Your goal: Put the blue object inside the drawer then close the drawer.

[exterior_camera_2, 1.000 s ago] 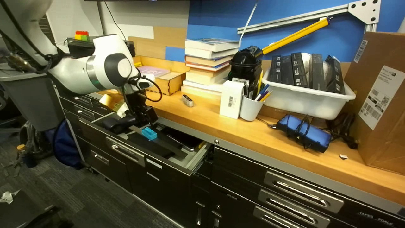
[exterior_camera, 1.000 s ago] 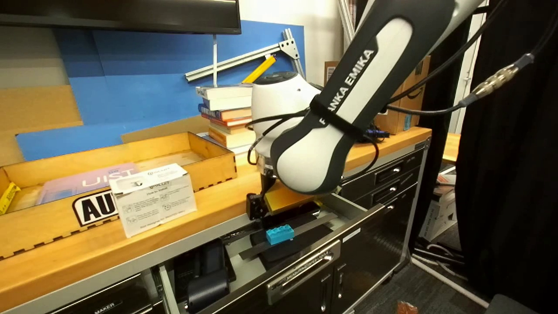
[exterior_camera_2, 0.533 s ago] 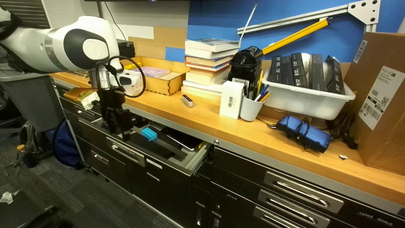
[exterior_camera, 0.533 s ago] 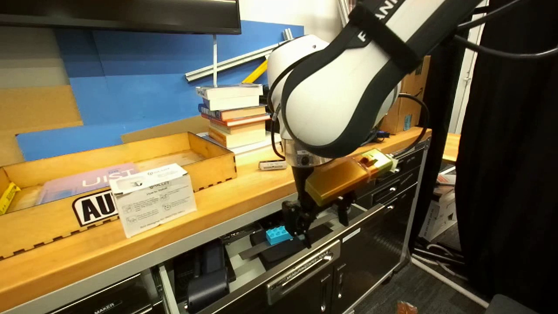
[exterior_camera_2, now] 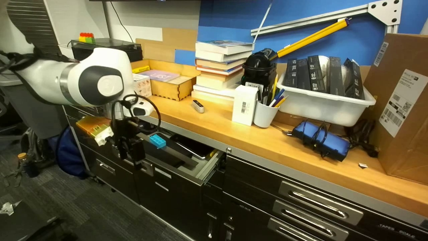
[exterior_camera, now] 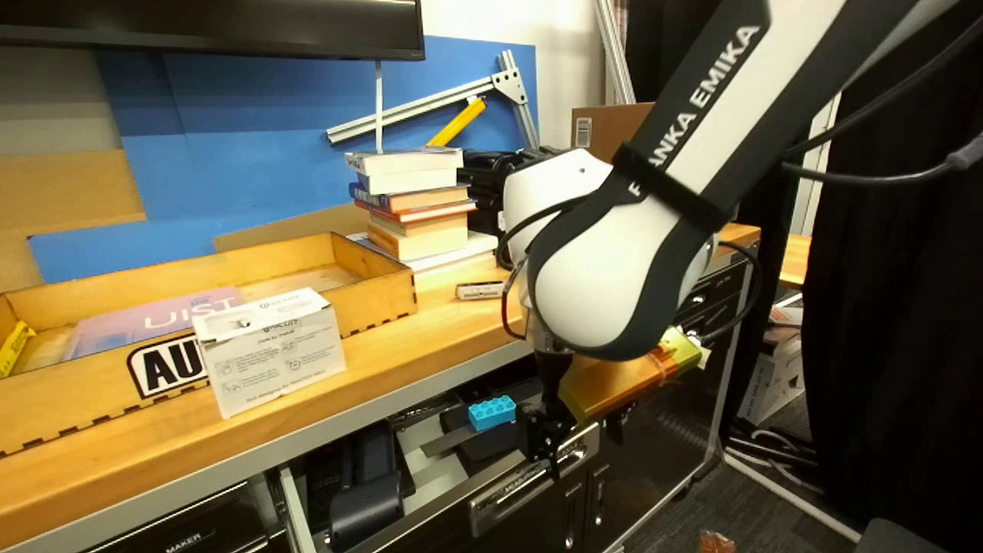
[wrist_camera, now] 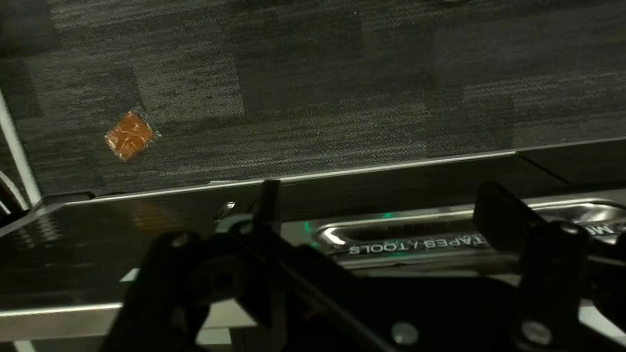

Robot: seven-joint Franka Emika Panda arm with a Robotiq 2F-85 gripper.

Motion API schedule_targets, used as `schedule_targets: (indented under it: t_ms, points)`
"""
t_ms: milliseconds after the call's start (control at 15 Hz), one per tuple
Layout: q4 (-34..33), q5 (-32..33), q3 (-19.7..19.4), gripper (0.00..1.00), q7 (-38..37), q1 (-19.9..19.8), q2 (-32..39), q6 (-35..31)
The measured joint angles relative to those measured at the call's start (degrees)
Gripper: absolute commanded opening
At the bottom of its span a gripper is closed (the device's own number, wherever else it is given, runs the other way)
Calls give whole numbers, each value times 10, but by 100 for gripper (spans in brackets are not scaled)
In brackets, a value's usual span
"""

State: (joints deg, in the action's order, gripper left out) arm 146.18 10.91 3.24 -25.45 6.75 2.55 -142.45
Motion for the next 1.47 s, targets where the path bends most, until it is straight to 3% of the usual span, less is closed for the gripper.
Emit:
schedule_targets:
  t_ms: [200, 467, 1133, 1467]
  points:
    - [-12, 13, -3, 100, -11, 0, 46, -59]
    - [-49, 115, -24, 100, -106, 17, 77, -99]
    - [-194, 263, -91, 100, -311, 93, 181, -112]
    - [-198, 330, -106, 100, -404, 122, 191, -110]
